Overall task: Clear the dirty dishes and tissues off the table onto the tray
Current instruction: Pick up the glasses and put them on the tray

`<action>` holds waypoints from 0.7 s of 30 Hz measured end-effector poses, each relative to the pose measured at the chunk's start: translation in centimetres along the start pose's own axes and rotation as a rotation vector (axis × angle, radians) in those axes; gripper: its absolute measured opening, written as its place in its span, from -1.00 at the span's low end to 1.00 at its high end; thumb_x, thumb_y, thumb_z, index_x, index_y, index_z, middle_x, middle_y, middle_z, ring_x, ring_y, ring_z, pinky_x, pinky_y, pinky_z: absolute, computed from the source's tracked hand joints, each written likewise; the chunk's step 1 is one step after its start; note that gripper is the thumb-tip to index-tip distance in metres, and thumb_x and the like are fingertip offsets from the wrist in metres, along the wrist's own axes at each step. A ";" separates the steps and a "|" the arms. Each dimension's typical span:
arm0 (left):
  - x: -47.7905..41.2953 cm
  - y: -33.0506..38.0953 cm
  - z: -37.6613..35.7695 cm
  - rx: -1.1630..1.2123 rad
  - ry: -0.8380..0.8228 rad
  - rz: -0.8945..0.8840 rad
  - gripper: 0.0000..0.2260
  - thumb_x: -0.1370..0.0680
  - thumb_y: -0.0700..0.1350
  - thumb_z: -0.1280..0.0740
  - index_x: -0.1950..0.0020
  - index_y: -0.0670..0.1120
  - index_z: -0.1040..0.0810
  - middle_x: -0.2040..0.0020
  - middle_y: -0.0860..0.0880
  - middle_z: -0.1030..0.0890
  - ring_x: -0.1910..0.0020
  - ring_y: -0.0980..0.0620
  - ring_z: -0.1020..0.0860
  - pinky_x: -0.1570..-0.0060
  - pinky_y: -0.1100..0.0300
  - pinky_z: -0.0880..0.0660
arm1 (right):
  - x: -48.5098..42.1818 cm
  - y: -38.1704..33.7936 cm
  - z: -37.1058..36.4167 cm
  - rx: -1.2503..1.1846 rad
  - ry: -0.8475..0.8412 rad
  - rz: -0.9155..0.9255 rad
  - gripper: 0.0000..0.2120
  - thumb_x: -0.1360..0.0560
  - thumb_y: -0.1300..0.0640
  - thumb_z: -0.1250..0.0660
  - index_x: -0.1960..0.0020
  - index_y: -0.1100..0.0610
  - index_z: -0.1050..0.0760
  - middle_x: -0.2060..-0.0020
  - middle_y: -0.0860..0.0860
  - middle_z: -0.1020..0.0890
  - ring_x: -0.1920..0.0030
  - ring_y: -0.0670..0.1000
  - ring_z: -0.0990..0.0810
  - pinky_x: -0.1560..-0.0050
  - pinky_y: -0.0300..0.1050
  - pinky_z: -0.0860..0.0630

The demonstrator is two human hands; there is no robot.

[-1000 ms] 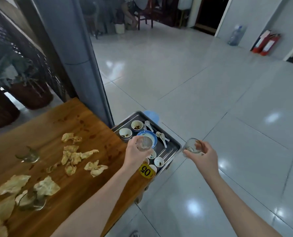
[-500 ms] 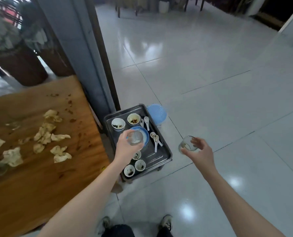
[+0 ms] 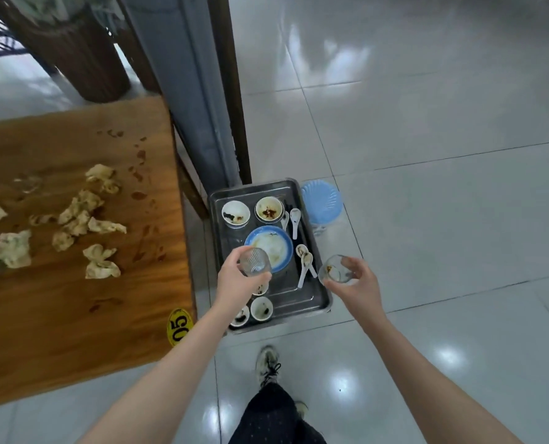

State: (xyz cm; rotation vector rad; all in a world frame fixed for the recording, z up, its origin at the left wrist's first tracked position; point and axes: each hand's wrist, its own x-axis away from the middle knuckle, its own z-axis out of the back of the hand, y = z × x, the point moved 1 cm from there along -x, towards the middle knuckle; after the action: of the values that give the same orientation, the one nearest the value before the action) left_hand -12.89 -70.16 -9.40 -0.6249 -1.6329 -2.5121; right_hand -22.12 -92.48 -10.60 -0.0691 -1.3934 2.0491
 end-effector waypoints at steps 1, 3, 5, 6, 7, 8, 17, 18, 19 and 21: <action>-0.7 -0.4 -0.4 -0.003 -0.001 0.013 -0.47 -0.34 -0.16 -0.57 -0.23 0.08 -0.46 -0.14 0.13 -0.52 -0.11 0.09 -0.50 0.02 0.26 -0.47 | -0.7 0.2 -0.5 0.008 -0.013 0.000 -0.50 -0.25 0.16 -0.59 -0.09 -0.03 -0.46 0.07 -0.20 -0.56 0.06 -0.17 -0.54 0.03 -0.25 -0.49; -1.8 -1.4 -1.2 -0.010 -0.008 0.034 -0.48 -0.34 -0.17 -0.56 -0.22 0.07 -0.46 -0.14 0.12 -0.53 -0.13 0.09 -0.50 -0.03 0.23 -0.48 | -2.0 0.6 -1.5 0.021 -0.047 -0.011 -0.51 -0.24 0.17 -0.59 -0.05 -0.08 -0.44 0.10 -0.22 -0.56 0.09 -0.21 -0.55 0.09 -0.35 -0.47; -2.7 -2.5 -2.2 -0.013 -0.017 0.050 -0.48 -0.34 -0.19 -0.56 -0.22 0.04 -0.47 -0.14 0.09 -0.55 -0.14 0.07 -0.51 -0.07 0.21 -0.49 | -3.1 1.2 -2.5 0.028 -0.069 -0.019 -0.50 -0.23 0.17 -0.59 -0.01 -0.13 -0.41 0.11 -0.24 -0.55 0.12 -0.28 -0.54 0.20 -0.46 -0.44; -3.1 -3.2 -2.6 -0.024 -0.020 0.055 -0.48 -0.34 -0.19 -0.55 -0.23 0.02 -0.47 -0.15 0.07 -0.55 -0.15 0.06 -0.51 -0.11 0.16 -0.50 | -3.5 1.7 -2.9 0.023 -0.079 -0.030 -0.50 -0.24 0.17 -0.60 -0.01 -0.13 -0.41 0.10 -0.23 -0.55 0.12 -0.30 -0.53 0.22 -0.48 -0.43; -3.5 -3.8 -3.0 -0.042 -0.026 0.055 -0.49 -0.35 -0.19 -0.55 -0.25 -0.01 -0.47 -0.17 0.05 -0.54 -0.16 0.05 -0.50 -0.15 0.14 -0.49 | -3.9 2.2 -3.3 0.017 -0.088 -0.044 -0.50 -0.24 0.17 -0.60 -0.03 -0.11 -0.42 0.08 -0.22 -0.55 0.11 -0.28 -0.54 0.22 -0.47 -0.44; -3.8 -4.4 -3.5 -0.060 -0.028 0.057 -0.49 -0.36 -0.18 -0.54 -0.25 -0.02 -0.46 -0.18 0.04 -0.53 -0.17 0.06 -0.49 -0.17 0.14 -0.48 | -4.4 2.8 -3.6 0.018 -0.102 -0.053 -0.50 -0.25 0.15 -0.59 -0.06 -0.07 -0.43 0.06 -0.21 -0.55 0.09 -0.25 -0.54 0.20 -0.44 -0.45; -7.4 -10.5 -6.4 -0.140 0.017 0.136 -0.48 -0.34 -0.13 -0.57 -0.21 0.13 -0.45 -0.14 0.09 -0.44 -0.06 0.24 -0.44 -0.11 0.24 -0.45 | -9.1 8.9 -8.1 0.084 -0.257 -0.086 -0.49 -0.26 0.19 -0.58 -0.13 0.00 -0.46 0.01 -0.06 -0.60 0.01 -0.06 -0.58 -0.05 -0.06 -0.56; -7.8 -11.3 -6.7 -0.135 0.032 0.146 -0.47 -0.34 -0.13 -0.57 -0.21 0.14 -0.44 -0.14 0.11 -0.44 -0.06 0.26 -0.43 -0.11 0.24 -0.45 | -9.7 9.7 -8.8 0.091 -0.272 -0.080 -0.50 -0.26 0.20 -0.58 -0.10 -0.04 -0.46 0.02 -0.08 -0.60 0.01 -0.07 -0.58 -0.06 -0.05 -0.56; -8.1 -12.0 -7.0 -0.132 0.039 0.153 -0.46 -0.34 -0.13 -0.58 -0.20 0.15 -0.44 -0.13 0.13 -0.44 -0.07 0.26 -0.44 -0.12 0.23 -0.46 | -10.2 10.4 -9.6 0.100 -0.281 -0.075 -0.51 -0.26 0.19 -0.59 -0.07 -0.08 -0.45 0.04 -0.12 -0.59 0.02 -0.10 -0.58 -0.06 -0.05 -0.56; -8.7 -13.3 -7.9 -0.135 0.036 0.157 -0.45 -0.33 -0.16 -0.58 -0.19 0.18 -0.42 -0.12 0.15 -0.44 -0.10 0.23 -0.43 -0.15 0.21 -0.45 | -11.3 11.9 -10.9 0.126 -0.302 -0.068 -0.51 -0.25 0.16 -0.59 -0.05 -0.10 -0.45 0.08 -0.20 -0.58 0.04 -0.16 -0.57 -0.03 -0.08 -0.56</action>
State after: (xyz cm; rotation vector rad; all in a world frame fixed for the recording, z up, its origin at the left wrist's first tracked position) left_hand -11.01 -72.80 -26.88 -0.6877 -1.3544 -2.5181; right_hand -14.73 -92.36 -28.82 0.3497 -1.4154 2.1483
